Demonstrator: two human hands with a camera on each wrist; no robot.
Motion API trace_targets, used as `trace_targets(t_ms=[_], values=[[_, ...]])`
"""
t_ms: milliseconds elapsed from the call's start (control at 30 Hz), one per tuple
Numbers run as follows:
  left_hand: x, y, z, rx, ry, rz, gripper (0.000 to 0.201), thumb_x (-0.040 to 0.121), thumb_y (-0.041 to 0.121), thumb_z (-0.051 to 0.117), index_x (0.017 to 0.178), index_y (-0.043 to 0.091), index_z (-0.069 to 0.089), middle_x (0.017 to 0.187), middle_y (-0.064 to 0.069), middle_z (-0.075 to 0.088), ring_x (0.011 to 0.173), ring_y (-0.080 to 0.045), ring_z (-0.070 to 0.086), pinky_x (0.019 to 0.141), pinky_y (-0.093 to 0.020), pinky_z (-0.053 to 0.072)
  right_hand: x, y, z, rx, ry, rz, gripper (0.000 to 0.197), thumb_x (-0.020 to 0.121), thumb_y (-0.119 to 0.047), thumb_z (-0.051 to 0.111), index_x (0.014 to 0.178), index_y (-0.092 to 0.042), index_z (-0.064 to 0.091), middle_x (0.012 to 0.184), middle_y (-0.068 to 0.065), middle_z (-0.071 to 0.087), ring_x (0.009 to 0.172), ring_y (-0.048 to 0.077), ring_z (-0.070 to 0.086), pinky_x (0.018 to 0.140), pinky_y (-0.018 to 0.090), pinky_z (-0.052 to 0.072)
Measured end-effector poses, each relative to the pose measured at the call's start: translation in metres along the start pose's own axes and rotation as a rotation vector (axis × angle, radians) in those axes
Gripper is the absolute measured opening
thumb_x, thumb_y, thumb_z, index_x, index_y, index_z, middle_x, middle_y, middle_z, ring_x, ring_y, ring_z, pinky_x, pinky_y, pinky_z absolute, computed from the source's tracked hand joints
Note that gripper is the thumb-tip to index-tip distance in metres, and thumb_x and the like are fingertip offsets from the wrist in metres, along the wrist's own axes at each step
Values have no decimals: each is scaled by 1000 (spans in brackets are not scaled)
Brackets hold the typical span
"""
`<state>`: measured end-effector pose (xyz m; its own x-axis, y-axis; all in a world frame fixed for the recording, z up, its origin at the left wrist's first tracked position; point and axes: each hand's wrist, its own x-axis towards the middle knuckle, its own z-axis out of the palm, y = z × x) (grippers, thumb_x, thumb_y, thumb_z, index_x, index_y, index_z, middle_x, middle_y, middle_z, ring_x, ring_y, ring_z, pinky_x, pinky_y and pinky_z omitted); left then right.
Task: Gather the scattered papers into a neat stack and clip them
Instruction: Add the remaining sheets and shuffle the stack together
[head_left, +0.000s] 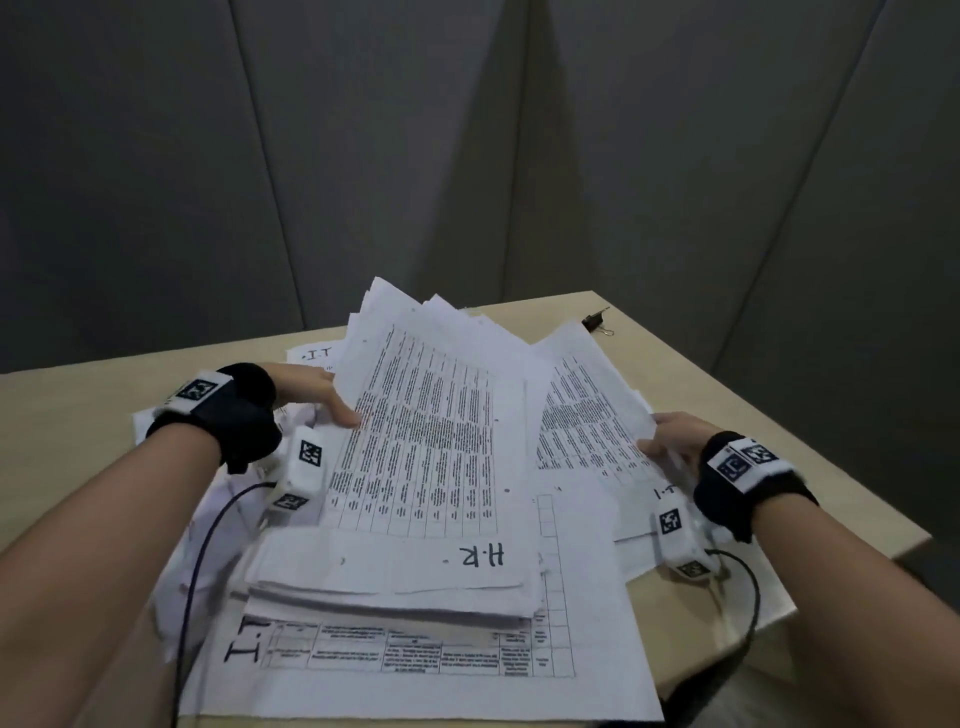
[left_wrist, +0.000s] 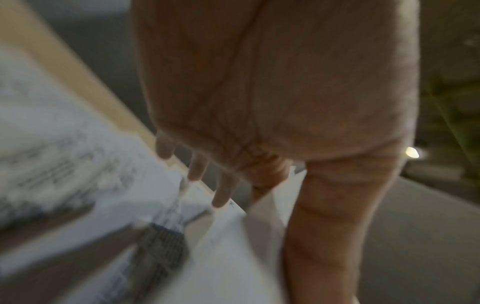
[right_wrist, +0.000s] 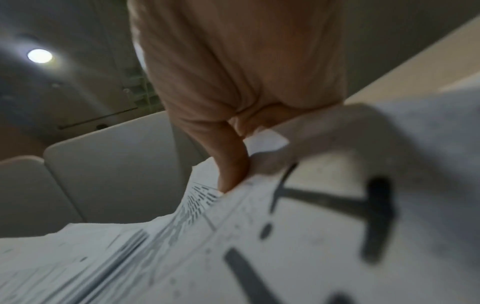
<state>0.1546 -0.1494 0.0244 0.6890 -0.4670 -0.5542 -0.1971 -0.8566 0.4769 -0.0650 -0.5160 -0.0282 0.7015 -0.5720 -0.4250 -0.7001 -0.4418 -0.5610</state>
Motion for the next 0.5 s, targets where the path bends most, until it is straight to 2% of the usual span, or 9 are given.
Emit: trace_targets(t_ms=[33,67,100,167,233,300,333,433,500], values=[[-1,1,0,59,-1,-31,61,56,39,83,107,8,68,114,-13,68,105,-22,58,102,-35,39,-2,-5,-1,-13,16,-5,32,90,-3,54,121,-2,54,118,17,58,103,24,53,92,37,44],[3,2,1,132,41,-32,57,66,40,78,110,6,67,119,-13,65,110,-23,56,107,-37,35,-5,-12,-1,-22,24,-10,25,91,-2,52,116,-3,55,114,17,58,103,27,54,89,36,44],[-3,7,3,192,76,-59,50,76,39,72,113,5,64,124,-11,62,115,-24,54,108,-37,33,-6,-16,0,-37,35,-22,27,91,-1,51,117,-2,55,111,16,59,105,28,55,89,35,44],[7,16,-1,171,191,-45,44,89,33,60,120,3,56,130,-5,55,122,-26,49,100,-31,36,-6,-23,2,-71,48,-39,33,91,-2,51,124,-1,54,116,17,60,112,31,55,94,36,44],[19,27,-4,119,280,6,39,95,28,53,126,5,51,130,-5,52,125,-27,47,93,-28,37,-8,-27,6,-108,21,-62,37,91,-5,53,127,-4,53,123,17,58,111,29,55,91,33,44],[40,32,-7,-30,341,68,45,92,29,56,127,1,52,132,-11,54,122,-31,51,99,-33,41,-9,-31,9,-131,-4,-61,37,91,-9,55,127,-6,53,125,14,57,104,25,55,84,29,42],[46,35,-7,-72,355,87,52,88,32,59,127,0,52,134,-14,54,121,-32,52,102,-36,40,-8,-31,10,-122,-13,-61,36,90,-9,56,126,-5,54,124,13,58,102,24,54,85,29,42],[69,25,4,-130,374,33,78,80,39,71,140,-1,38,145,-14,42,132,-31,42,109,-34,33,-5,-31,14,-34,-32,-56,36,84,-5,62,120,0,57,115,14,62,97,22,55,87,29,44],[83,14,10,-144,345,-20,113,53,54,82,142,2,36,144,-15,43,129,-32,45,107,-37,38,-5,-32,15,-14,-43,-51,38,82,-5,67,118,0,57,116,14,63,94,20,55,83,26,42]])
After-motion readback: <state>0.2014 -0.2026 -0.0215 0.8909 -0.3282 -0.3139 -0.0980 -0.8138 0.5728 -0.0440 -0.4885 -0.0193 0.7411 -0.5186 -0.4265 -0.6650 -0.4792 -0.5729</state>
